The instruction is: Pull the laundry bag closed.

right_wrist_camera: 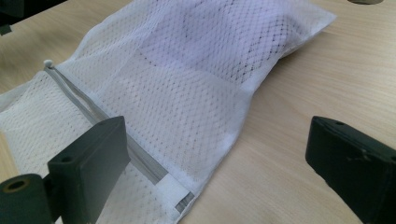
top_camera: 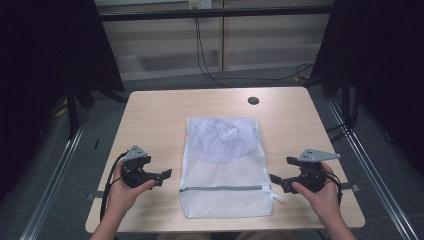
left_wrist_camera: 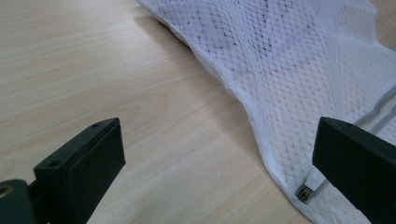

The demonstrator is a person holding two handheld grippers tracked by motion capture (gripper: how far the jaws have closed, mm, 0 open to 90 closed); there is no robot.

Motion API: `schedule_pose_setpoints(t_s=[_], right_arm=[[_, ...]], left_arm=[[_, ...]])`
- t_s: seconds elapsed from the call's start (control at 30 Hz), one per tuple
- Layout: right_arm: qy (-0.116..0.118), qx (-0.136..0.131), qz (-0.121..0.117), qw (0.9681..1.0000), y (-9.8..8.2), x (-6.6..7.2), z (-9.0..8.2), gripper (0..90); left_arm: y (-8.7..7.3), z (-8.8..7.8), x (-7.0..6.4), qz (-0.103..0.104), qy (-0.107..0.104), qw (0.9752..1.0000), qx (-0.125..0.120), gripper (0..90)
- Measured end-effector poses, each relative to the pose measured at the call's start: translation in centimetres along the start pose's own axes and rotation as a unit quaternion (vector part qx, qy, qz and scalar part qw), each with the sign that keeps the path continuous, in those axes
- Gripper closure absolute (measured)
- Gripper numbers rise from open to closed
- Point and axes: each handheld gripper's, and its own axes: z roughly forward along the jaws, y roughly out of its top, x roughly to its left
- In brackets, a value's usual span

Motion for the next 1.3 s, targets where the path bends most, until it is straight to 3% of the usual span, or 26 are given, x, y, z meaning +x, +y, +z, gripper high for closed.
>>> schedule_pose_setpoints(t_s=[0.17, 0.37, 0.4, 0.47, 0.63, 0.77, 0.93, 1.3], right_arm=[[0.002, -0.001, 0.001, 1.0000, 0.1, 0.1, 0.3, 5.3], [0.002, 0.001, -0.006, 1.0000, 0.2, 0.5, 0.7, 5.3], [0.004, 0.002, -0.007, 1.0000, 0.3, 0.7, 0.9, 5.3], [0.004, 0.002, -0.009, 1.0000, 0.3, 0.9, 1.0, 5.3], [0.003, 0.009, -0.020, 0.9998, 0.7, 1.7, 1.5, 5.4], [-0.002, 0.020, -0.042, 0.9989, 0.9, 2.5, 2.1, 5.7], [0.013, 0.021, -0.041, 0.9989, 1.3, 3.3, 2.8, 5.7], [0.020, 0.020, -0.040, 0.9988, 1.8, 3.9, 3.3, 6.0]], left_arm=[[-0.2, -0.1, 0.2, -0.010, -0.004, 0.9999, -0.001, 2.1], [-0.4, -0.4, 0.1, -0.005, -0.008, 1.0000, 0.003, 2.0], [-0.4, -0.6, 0.1, -0.006, 0.006, 0.9999, -0.006, 2.0], [-0.4, -0.6, 0.2, -0.008, 0.006, 0.9999, -0.011, 2.1], [-0.5, -0.9, 0.5, -0.010, 0.002, 0.9999, -0.012, 1.6], [-0.5, -0.9, 0.5, -0.015, -0.002, 0.9998, -0.014, 1.6], [-0.5, -0.7, 0.5, -0.011, -0.003, 0.9999, -0.008, 1.7], [-0.5, -0.7, 0.4, -0.015, -0.006, 0.9998, -0.009, 1.7]])
